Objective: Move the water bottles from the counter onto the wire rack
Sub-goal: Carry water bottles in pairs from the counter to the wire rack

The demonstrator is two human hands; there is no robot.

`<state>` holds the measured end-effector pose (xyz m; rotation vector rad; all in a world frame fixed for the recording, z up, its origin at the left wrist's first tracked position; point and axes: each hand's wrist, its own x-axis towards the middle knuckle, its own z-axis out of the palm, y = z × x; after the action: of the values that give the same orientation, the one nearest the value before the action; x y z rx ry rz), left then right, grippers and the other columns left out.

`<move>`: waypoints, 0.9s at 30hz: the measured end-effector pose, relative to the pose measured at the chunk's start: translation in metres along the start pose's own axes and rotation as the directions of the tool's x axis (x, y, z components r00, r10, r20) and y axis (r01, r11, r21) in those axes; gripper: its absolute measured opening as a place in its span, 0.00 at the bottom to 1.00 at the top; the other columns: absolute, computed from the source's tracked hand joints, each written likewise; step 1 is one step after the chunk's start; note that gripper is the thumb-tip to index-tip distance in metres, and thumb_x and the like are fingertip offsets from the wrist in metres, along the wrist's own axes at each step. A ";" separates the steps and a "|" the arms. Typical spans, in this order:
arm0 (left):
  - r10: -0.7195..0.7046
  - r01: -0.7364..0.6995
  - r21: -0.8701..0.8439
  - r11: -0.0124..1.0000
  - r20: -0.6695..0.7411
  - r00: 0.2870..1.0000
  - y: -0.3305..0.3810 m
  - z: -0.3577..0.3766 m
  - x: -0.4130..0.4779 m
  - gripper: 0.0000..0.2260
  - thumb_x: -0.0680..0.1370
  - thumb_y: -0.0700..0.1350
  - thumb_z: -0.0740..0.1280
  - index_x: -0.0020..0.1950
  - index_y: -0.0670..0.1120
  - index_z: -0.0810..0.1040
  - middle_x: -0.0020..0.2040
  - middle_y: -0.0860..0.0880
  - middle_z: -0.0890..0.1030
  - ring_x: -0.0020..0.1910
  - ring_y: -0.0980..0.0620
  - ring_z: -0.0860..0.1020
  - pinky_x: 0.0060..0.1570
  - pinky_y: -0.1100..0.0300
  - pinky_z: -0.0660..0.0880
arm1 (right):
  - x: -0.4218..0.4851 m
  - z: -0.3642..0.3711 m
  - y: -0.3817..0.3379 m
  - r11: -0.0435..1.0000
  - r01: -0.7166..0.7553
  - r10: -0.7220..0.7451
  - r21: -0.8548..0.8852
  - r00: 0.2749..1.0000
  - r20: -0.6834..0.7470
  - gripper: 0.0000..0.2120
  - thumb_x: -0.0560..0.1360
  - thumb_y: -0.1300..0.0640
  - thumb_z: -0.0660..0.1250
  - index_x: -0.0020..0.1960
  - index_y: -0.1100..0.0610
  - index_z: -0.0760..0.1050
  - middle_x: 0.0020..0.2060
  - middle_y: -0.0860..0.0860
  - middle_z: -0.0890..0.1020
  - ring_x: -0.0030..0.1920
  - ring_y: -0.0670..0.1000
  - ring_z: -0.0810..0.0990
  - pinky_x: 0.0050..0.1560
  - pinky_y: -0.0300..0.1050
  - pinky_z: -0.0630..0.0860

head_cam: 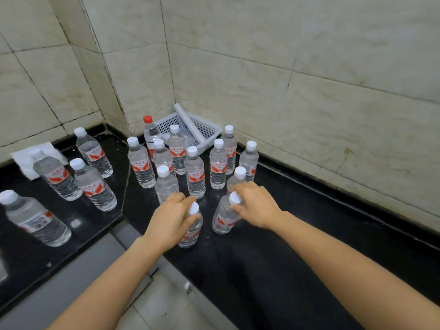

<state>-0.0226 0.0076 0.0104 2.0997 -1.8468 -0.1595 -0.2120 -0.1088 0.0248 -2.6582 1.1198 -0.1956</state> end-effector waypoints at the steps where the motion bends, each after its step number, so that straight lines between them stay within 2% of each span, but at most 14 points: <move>1: 0.019 -0.020 -0.007 1.000 -0.020 1.000 0.010 -0.001 -0.003 0.16 0.75 0.52 0.66 0.60 0.46 0.76 0.49 0.48 0.76 0.54 0.46 0.73 0.49 0.53 0.72 | -0.011 -0.008 0.007 0.997 -0.027 0.027 0.071 1.000 -0.002 0.11 0.74 0.52 0.69 0.53 0.56 0.75 0.53 0.54 0.80 0.53 0.57 0.77 0.52 0.52 0.75; 3: 0.061 -0.064 -0.055 0.996 -0.061 0.996 0.036 -0.006 -0.009 0.14 0.74 0.53 0.67 0.57 0.49 0.77 0.43 0.51 0.74 0.49 0.49 0.72 0.44 0.56 0.69 | -0.041 -0.027 0.020 0.985 -0.062 0.063 0.161 0.998 -0.001 0.09 0.71 0.51 0.70 0.47 0.55 0.76 0.46 0.52 0.81 0.46 0.55 0.78 0.46 0.55 0.77; 6: 0.127 -0.137 -0.160 0.978 -0.072 0.989 0.087 -0.013 -0.019 0.09 0.72 0.53 0.70 0.47 0.50 0.79 0.36 0.52 0.72 0.41 0.53 0.70 0.39 0.57 0.67 | -0.104 -0.056 0.041 0.975 -0.098 0.103 0.199 0.995 -0.015 0.09 0.69 0.51 0.71 0.46 0.53 0.77 0.43 0.47 0.81 0.44 0.50 0.77 0.45 0.53 0.77; 8: 0.187 -0.196 -0.205 0.959 -0.065 0.980 0.129 -0.011 -0.031 0.07 0.70 0.52 0.72 0.44 0.51 0.79 0.33 0.53 0.71 0.38 0.55 0.70 0.36 0.60 0.64 | -0.156 -0.077 0.056 0.956 -0.136 0.152 0.261 0.987 -0.046 0.08 0.68 0.52 0.71 0.45 0.52 0.78 0.41 0.45 0.81 0.43 0.48 0.77 0.45 0.51 0.77; 10: 0.243 -0.251 -0.253 0.934 -0.061 0.968 0.176 -0.006 -0.045 0.08 0.69 0.54 0.72 0.45 0.53 0.80 0.33 0.52 0.72 0.37 0.56 0.71 0.36 0.63 0.64 | -0.212 -0.100 0.071 0.932 -0.175 0.211 0.317 0.974 -0.083 0.07 0.66 0.54 0.72 0.44 0.52 0.79 0.41 0.46 0.82 0.43 0.48 0.78 0.45 0.52 0.77; 14: 0.319 -0.319 -0.384 0.867 -0.067 0.946 0.284 -0.002 -0.080 0.16 0.65 0.62 0.63 0.44 0.55 0.80 0.34 0.51 0.74 0.36 0.54 0.73 0.37 0.56 0.69 | -0.325 -0.150 0.100 0.919 -0.225 0.291 0.324 0.941 -0.171 0.06 0.65 0.56 0.73 0.43 0.53 0.80 0.39 0.49 0.82 0.41 0.51 0.79 0.44 0.55 0.78; 16: 0.332 -0.341 -0.446 0.827 -0.100 0.938 0.341 -0.003 -0.100 0.14 0.66 0.61 0.66 0.45 0.55 0.80 0.36 0.49 0.76 0.37 0.53 0.75 0.38 0.56 0.72 | -0.382 -0.174 0.117 0.917 -0.249 0.323 0.311 0.921 -0.215 0.05 0.66 0.57 0.72 0.42 0.54 0.80 0.39 0.50 0.82 0.40 0.52 0.79 0.43 0.55 0.77; 18: 0.347 -0.367 -0.512 0.776 -0.139 0.928 0.396 -0.006 -0.117 0.08 0.69 0.55 0.72 0.45 0.54 0.82 0.37 0.51 0.78 0.36 0.56 0.76 0.38 0.60 0.73 | -0.437 -0.201 0.133 0.918 -0.263 0.347 0.297 0.894 -0.283 0.04 0.67 0.58 0.72 0.42 0.55 0.80 0.38 0.52 0.82 0.39 0.51 0.79 0.42 0.54 0.77; 21: 0.392 -0.429 -0.624 0.654 -0.205 0.897 0.479 -0.019 -0.137 0.03 0.69 0.47 0.74 0.42 0.53 0.83 0.37 0.53 0.82 0.35 0.60 0.76 0.36 0.62 0.74 | -0.514 -0.246 0.154 0.913 -0.299 0.389 0.277 0.842 -0.374 0.05 0.69 0.57 0.73 0.41 0.57 0.80 0.37 0.54 0.82 0.36 0.50 0.77 0.38 0.50 0.74; 23: 0.451 -0.481 -0.677 0.557 -0.240 0.859 0.534 -0.031 -0.148 0.06 0.70 0.46 0.74 0.39 0.57 0.81 0.39 0.58 0.83 0.34 0.62 0.78 0.36 0.66 0.75 | -0.559 -0.278 0.169 0.903 -0.324 0.421 0.281 0.795 -0.437 0.06 0.68 0.56 0.74 0.41 0.58 0.80 0.36 0.55 0.82 0.34 0.50 0.77 0.37 0.51 0.74; 25: 0.517 -0.529 -0.702 0.476 -0.263 0.815 0.587 -0.039 -0.155 0.07 0.71 0.45 0.73 0.39 0.58 0.80 0.41 0.52 0.85 0.36 0.60 0.80 0.39 0.62 0.78 | -0.601 -0.307 0.184 0.897 -0.334 0.440 0.290 0.738 -0.511 0.06 0.68 0.57 0.74 0.40 0.58 0.79 0.33 0.55 0.81 0.33 0.46 0.74 0.35 0.50 0.72; 27: 0.565 -0.559 -0.711 0.427 -0.273 0.779 0.637 -0.041 -0.156 0.04 0.71 0.45 0.73 0.39 0.53 0.80 0.41 0.43 0.84 0.36 0.56 0.77 0.39 0.56 0.77 | -0.638 -0.330 0.199 0.886 -0.365 0.463 0.286 0.675 -0.574 0.04 0.68 0.59 0.73 0.40 0.58 0.80 0.32 0.54 0.79 0.32 0.45 0.72 0.36 0.46 0.70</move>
<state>-0.6327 0.1058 0.2336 0.8248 -1.8916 -0.6531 -0.8645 0.1569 0.2693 -2.1488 1.7892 -1.0999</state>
